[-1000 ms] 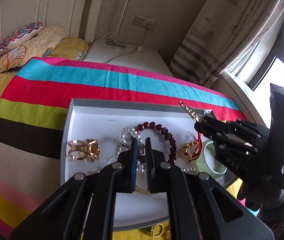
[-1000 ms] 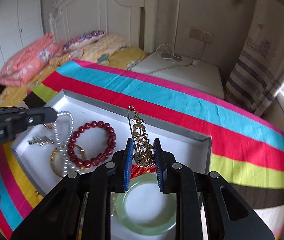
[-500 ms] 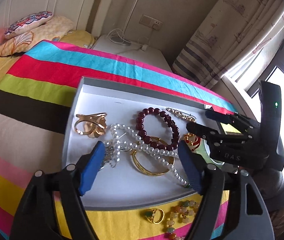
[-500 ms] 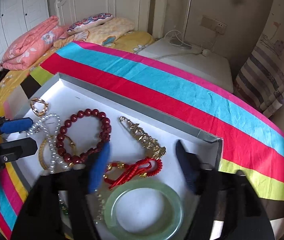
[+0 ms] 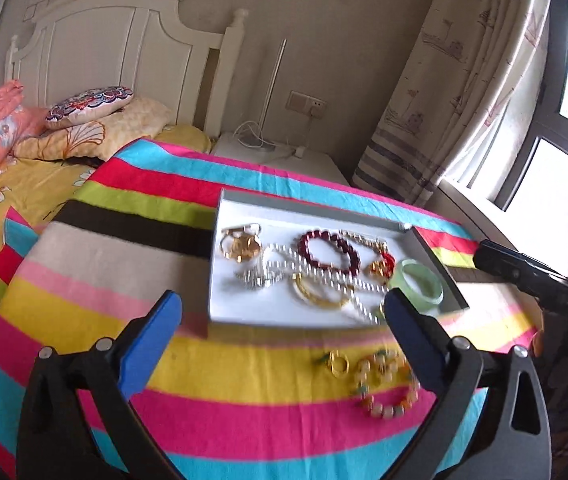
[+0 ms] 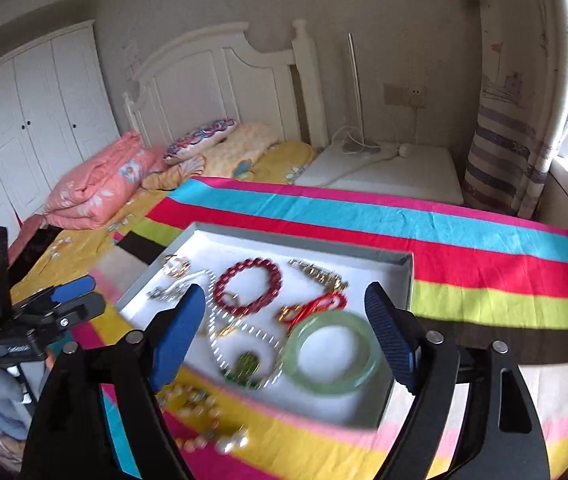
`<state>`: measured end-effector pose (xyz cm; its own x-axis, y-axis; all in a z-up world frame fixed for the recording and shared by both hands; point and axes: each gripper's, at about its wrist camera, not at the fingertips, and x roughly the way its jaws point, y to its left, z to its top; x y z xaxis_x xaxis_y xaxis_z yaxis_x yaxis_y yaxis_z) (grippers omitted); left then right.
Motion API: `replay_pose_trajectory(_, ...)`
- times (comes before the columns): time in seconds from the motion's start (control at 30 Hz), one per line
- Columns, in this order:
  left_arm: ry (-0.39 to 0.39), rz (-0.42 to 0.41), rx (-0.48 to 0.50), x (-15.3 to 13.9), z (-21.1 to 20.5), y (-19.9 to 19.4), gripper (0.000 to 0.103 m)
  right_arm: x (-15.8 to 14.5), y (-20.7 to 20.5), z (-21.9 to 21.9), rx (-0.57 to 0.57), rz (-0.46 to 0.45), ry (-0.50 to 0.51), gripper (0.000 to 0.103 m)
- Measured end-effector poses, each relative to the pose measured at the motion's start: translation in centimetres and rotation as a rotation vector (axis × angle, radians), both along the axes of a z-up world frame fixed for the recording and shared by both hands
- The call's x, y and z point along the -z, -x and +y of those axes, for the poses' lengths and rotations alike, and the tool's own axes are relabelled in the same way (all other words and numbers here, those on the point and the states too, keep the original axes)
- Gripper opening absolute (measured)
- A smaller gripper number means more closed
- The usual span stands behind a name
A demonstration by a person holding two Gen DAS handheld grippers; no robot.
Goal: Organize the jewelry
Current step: 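Withdraw both open tools from the box toward the remaining jewelry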
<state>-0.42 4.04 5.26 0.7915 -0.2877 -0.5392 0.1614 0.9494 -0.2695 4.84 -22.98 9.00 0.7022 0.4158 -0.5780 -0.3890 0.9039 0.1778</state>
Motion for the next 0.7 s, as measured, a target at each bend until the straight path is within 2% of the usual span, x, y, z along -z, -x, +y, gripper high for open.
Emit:
replay_pose_trajectory(0.2, 0.018, 0.035, 0.082, 2.1, 0.4, 3.7, 0.1, 2.1, 6.1, 0.9, -0.028, 0.003, 0.058, 0.085)
replay_pose_trajectory(0.27, 0.054, 0.078, 0.104, 2.9, 0.7, 3.9, 0.1, 3.1, 7.4, 1.0, -0.012, 0.008, 0.079, 0.085)
replay_pose_trajectory(0.4, 0.163, 0.086, 0.109, 3.5, 2.4, 3.9, 0.1, 5.0, 9.3, 1.1, -0.021, 0.051, 0.048, 0.084)
replay_pose_trajectory(0.5, 0.18, 0.091, 0.095, 3.7, 2.7, 3.8, 0.1, 5.1, 9.8, 1.8, -0.013, 0.045, 0.082, 0.084)
replay_pose_trajectory(0.57, 0.18, 0.088, 0.107, 3.7, 2.6, 3.9, 0.1, 5.1, 9.9, 2.3, -0.031, 0.057, 0.075, 0.079)
replay_pose_trajectory(0.7, 0.199, 0.083, 0.111, 3.6, 2.7, 3.9, 0.1, 5.8, 9.5, 5.1, -0.074, 0.08, 0.161, 0.064)
